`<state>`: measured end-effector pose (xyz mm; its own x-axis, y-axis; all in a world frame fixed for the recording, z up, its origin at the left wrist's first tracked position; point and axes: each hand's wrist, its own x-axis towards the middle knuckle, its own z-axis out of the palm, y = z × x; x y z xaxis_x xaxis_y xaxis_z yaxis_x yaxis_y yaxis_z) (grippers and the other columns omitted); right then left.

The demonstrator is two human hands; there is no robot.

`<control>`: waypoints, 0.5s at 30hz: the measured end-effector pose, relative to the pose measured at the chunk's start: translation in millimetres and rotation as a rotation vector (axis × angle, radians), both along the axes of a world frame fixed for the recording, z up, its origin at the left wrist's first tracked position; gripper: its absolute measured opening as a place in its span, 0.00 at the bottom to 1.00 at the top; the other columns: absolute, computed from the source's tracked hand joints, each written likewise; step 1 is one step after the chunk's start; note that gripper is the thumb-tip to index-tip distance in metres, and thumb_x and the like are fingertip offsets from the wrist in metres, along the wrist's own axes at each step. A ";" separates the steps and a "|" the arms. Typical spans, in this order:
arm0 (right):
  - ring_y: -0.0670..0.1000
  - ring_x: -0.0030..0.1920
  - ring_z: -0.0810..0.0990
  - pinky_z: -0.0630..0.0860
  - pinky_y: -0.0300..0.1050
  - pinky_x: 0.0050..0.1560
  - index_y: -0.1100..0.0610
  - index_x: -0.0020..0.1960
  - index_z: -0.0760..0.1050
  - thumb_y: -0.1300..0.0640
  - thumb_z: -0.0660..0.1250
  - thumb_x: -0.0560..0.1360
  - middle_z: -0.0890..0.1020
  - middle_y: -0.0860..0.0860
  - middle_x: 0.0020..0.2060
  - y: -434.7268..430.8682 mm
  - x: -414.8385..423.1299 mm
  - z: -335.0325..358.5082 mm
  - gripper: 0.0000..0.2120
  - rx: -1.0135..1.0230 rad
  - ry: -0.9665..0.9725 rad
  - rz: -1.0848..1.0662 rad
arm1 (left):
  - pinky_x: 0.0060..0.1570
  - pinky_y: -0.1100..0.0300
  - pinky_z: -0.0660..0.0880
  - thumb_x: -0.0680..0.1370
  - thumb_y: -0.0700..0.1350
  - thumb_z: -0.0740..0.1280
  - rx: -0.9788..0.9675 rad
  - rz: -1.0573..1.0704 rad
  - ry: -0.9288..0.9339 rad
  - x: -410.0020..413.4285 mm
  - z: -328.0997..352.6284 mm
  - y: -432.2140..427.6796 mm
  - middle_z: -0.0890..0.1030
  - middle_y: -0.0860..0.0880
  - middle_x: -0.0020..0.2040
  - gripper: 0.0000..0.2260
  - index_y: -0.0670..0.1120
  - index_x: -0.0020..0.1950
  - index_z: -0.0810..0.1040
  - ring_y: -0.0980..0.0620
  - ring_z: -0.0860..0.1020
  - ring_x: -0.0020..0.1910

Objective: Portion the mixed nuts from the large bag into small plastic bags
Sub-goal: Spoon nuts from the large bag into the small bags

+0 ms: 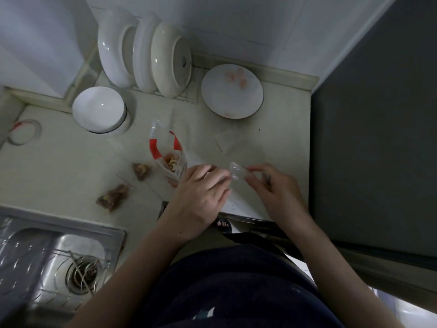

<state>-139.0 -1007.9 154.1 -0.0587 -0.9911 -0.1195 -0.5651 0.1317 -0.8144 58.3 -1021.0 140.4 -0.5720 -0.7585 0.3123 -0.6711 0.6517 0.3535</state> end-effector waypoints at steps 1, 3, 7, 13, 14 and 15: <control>0.42 0.24 0.66 0.60 0.30 0.25 0.44 0.45 0.76 0.51 0.67 0.76 0.69 0.42 0.24 -0.5 1.9 -0.9 0.02 -0.007 -0.001 0.001 | 0.56 0.51 0.72 0.81 0.46 0.61 0.002 0.003 -0.011 1.0 1.2 -0.2 0.80 0.51 0.55 0.12 0.43 0.56 0.83 0.49 0.74 0.54; 0.43 0.24 0.63 0.59 0.34 0.26 0.45 0.39 0.75 0.54 0.69 0.75 0.68 0.44 0.23 -1.3 3.8 -4.5 0.08 -0.004 -0.027 -0.030 | 0.56 0.48 0.73 0.80 0.45 0.63 0.029 -0.005 0.000 2.8 1.3 -1.2 0.80 0.49 0.57 0.12 0.41 0.57 0.82 0.47 0.75 0.55; 0.42 0.25 0.64 0.61 0.37 0.28 0.44 0.36 0.77 0.55 0.71 0.73 0.67 0.44 0.22 -3.8 4.5 -6.3 0.10 0.019 -0.057 -0.120 | 0.55 0.50 0.73 0.79 0.47 0.66 0.129 0.128 0.210 0.9 0.1 2.6 0.79 0.47 0.58 0.11 0.41 0.50 0.83 0.46 0.76 0.56; 0.40 0.24 0.69 0.62 0.31 0.27 0.50 0.43 0.83 0.54 0.70 0.74 0.73 0.40 0.23 4.8 12.7 3.7 0.04 -0.041 -0.062 0.004 | 0.38 0.68 0.72 0.77 0.61 0.62 0.610 0.300 0.494 -19.5 7.1 2.8 0.82 0.56 0.40 0.18 0.49 0.45 0.83 0.57 0.79 0.41; 0.41 0.25 0.72 0.66 0.33 0.28 0.50 0.47 0.83 0.54 0.68 0.75 0.78 0.39 0.26 6.2 13.8 4.7 0.05 -0.066 -0.036 0.050 | 0.37 0.66 0.73 0.77 0.61 0.61 0.629 0.326 0.504 -21.7 6.8 1.6 0.82 0.55 0.39 0.19 0.47 0.44 0.83 0.56 0.80 0.39; 0.42 0.26 0.75 0.70 0.38 0.30 0.49 0.51 0.82 0.54 0.67 0.76 0.81 0.42 0.30 7.0 14.6 4.9 0.07 -0.076 -0.010 0.085 | 0.37 0.63 0.74 0.77 0.60 0.61 0.638 0.348 0.510 -23.0 7.0 0.6 0.82 0.54 0.38 0.20 0.46 0.44 0.82 0.55 0.80 0.38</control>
